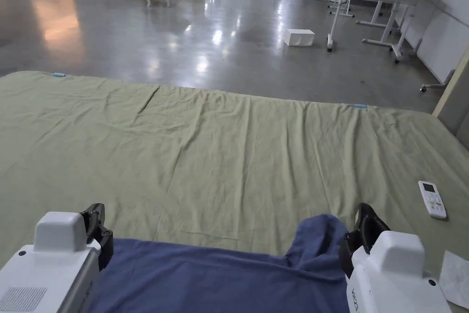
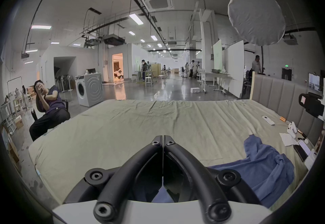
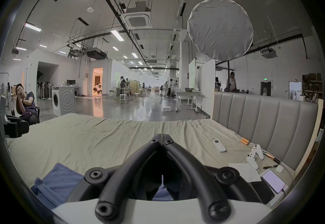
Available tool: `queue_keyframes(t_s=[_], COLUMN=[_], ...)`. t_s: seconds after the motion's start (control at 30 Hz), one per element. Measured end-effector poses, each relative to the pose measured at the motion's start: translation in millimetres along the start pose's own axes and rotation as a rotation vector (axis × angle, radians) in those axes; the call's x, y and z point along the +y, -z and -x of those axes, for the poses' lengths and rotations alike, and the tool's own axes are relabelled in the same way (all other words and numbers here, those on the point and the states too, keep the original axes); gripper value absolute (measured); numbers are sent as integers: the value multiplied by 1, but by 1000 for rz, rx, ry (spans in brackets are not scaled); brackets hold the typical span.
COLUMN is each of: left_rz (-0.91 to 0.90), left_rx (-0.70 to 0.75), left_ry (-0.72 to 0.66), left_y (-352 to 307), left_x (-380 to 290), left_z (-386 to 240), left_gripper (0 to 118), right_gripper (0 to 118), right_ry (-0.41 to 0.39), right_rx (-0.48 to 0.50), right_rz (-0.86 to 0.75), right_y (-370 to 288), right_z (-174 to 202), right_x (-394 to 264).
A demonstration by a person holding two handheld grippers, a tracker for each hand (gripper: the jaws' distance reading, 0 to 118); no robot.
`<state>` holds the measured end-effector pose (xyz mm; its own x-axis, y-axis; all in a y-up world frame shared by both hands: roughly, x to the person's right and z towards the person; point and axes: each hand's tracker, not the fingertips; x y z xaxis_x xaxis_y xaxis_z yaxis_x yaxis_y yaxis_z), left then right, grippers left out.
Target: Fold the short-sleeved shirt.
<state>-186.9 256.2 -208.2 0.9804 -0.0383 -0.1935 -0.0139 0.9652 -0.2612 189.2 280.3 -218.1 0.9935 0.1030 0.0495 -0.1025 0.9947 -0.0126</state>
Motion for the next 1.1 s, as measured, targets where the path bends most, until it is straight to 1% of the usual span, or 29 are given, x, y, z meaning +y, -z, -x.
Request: queue_keyframes(t_s=[0.23,0.37,0.4,0.43,0.47,0.53,0.57,0.6,0.63,0.7,0.77,0.87,1.0,1.03,1.1], left_rz=[268,460,512,557,565,627,658,680,713,717,751,822,807,798,780], left_rx=[-21,-13,-14,-29,-48,-68,-55,-50,-43,-30,-44,-60,-38,-40,-63], left_ry=[-19,15,17,3,-23,-63,-71,-75,-67,-32,0,6,29,47,101], left_y=[72,129,141,154,163,182,192,200,210,224,237,250,249,246,243], left_x=[-22,-44,-49,-55,-59,-64,-66,-69,-71,-77,-84,-96,-94,-94,-96], left_z=[30,46,48,53,57,61,63,64,65,64,62,57,48,45,37], left_gripper=[0,1,5,14,30,55,66,68,68,68,68,68,67,63,45], right_gripper=[0,0,0,0,0,0,0,0,0,0,0,0,0,0,0], right_ry=[-14,-25,-23,-18,-26,-39,-43,-45,-44,-51,-49,-51,-47,-41,-30], right_rx=[20,24,23,22,22,16,13,10,5,-5,-15,-28,-40,-41,-43], right_rz=[59,121,142,162,172,200,216,232,252,269,294,325,364,374,396], right_y=[19,30,32,35,37,40,42,43,44,45,46,46,49,50,53], right_z=[-1,-5,-7,-9,-11,-15,-18,-20,-23,-28,-33,-40,-46,-48,-50], right_x=[-13,-26,-29,-33,-36,-44,-47,-51,-55,-61,-66,-75,-85,-88,-93])
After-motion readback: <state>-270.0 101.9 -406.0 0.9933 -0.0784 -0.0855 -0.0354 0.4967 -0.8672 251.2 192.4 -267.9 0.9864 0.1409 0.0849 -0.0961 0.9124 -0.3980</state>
